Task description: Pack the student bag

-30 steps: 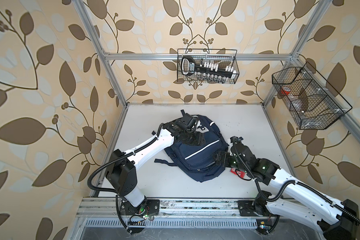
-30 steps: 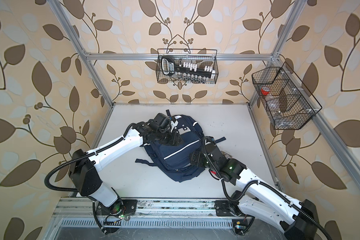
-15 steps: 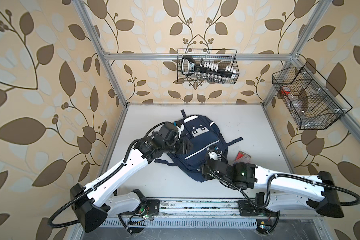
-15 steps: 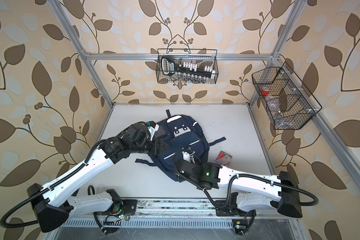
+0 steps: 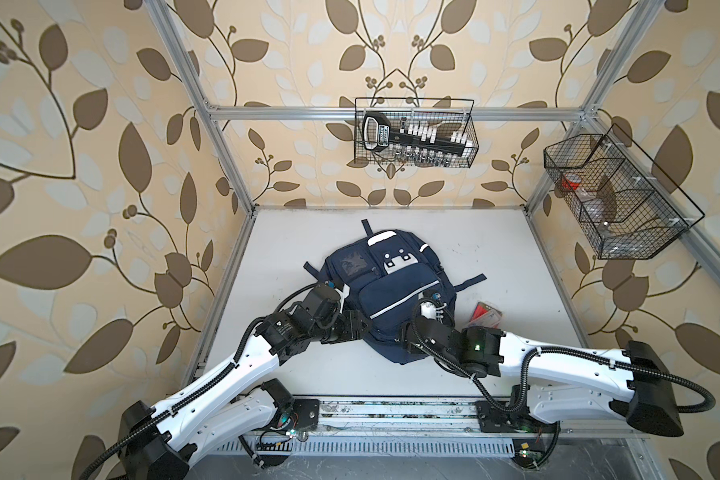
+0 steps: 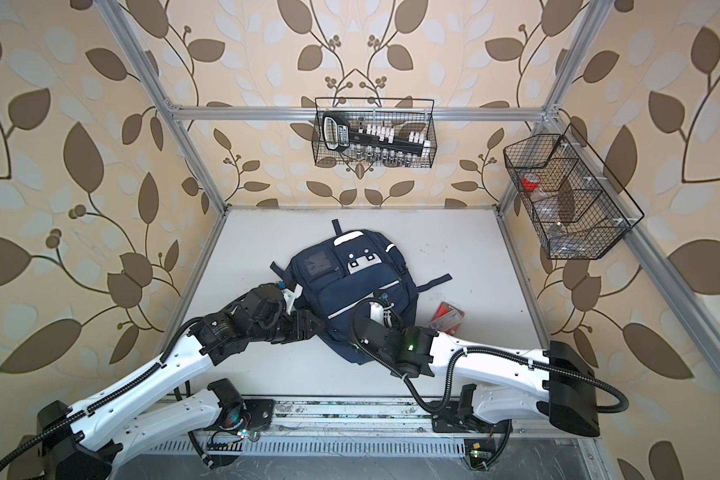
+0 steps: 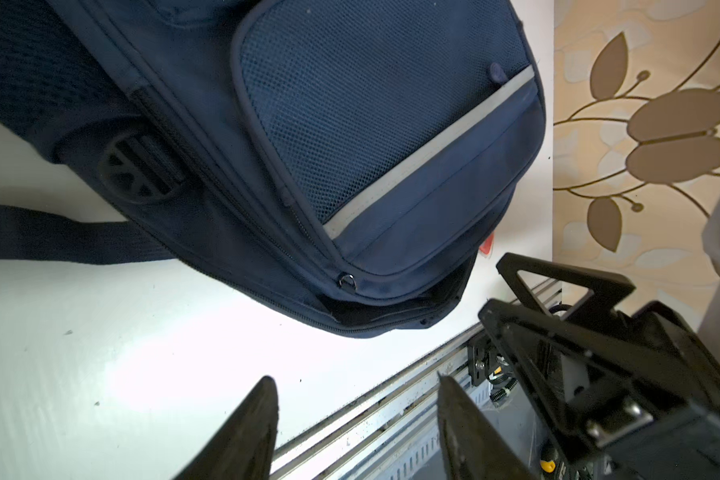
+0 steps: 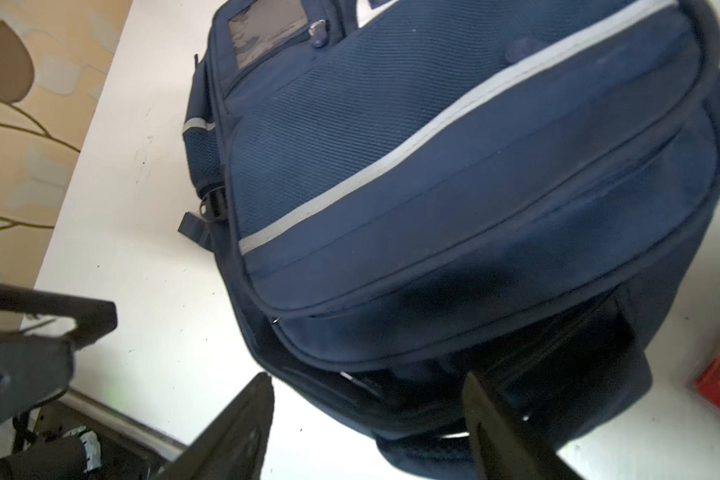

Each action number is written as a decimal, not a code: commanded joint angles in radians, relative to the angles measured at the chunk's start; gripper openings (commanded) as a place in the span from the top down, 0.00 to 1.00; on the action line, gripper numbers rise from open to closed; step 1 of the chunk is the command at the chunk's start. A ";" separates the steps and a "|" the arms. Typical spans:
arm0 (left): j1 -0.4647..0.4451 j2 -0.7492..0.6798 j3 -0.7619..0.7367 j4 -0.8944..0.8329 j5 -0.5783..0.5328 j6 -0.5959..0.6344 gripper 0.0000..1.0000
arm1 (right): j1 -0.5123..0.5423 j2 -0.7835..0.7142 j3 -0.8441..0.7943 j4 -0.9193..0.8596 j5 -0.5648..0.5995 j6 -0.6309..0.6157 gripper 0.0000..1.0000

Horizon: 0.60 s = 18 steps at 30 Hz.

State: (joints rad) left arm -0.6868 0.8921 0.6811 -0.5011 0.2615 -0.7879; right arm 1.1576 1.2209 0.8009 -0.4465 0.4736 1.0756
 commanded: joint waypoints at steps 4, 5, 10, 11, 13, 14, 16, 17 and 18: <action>0.000 0.024 -0.051 0.225 0.037 -0.123 0.40 | -0.059 0.016 -0.076 0.198 -0.160 0.063 0.30; 0.000 0.032 -0.047 0.227 0.032 -0.119 0.39 | -0.061 0.029 -0.073 0.205 -0.163 0.064 0.30; 0.000 0.038 -0.041 0.231 0.031 -0.112 0.39 | -0.090 0.091 -0.059 0.250 -0.189 0.089 0.33; 0.000 0.038 -0.045 0.230 0.032 -0.112 0.39 | -0.099 0.109 -0.048 0.248 -0.193 0.097 0.35; 0.000 0.040 -0.051 0.227 0.033 -0.116 0.39 | -0.107 0.128 -0.028 0.243 -0.204 0.111 0.37; 0.000 0.041 -0.058 0.234 0.038 -0.122 0.39 | -0.107 0.134 -0.016 0.240 -0.204 0.115 0.42; -0.001 0.036 -0.080 0.255 0.049 -0.143 0.40 | -0.107 0.135 0.006 0.239 -0.206 0.117 0.57; -0.002 0.034 -0.092 0.273 0.053 -0.155 0.40 | -0.109 0.135 0.020 0.234 -0.206 0.108 0.63; -0.003 0.033 -0.104 0.287 0.056 -0.167 0.40 | -0.111 0.135 0.040 0.224 -0.204 0.096 0.68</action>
State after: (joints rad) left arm -0.6868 0.9363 0.6052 -0.2737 0.2909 -0.9195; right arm 1.0523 1.3499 0.7738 -0.2394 0.2794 1.1614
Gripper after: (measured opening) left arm 0.605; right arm 0.349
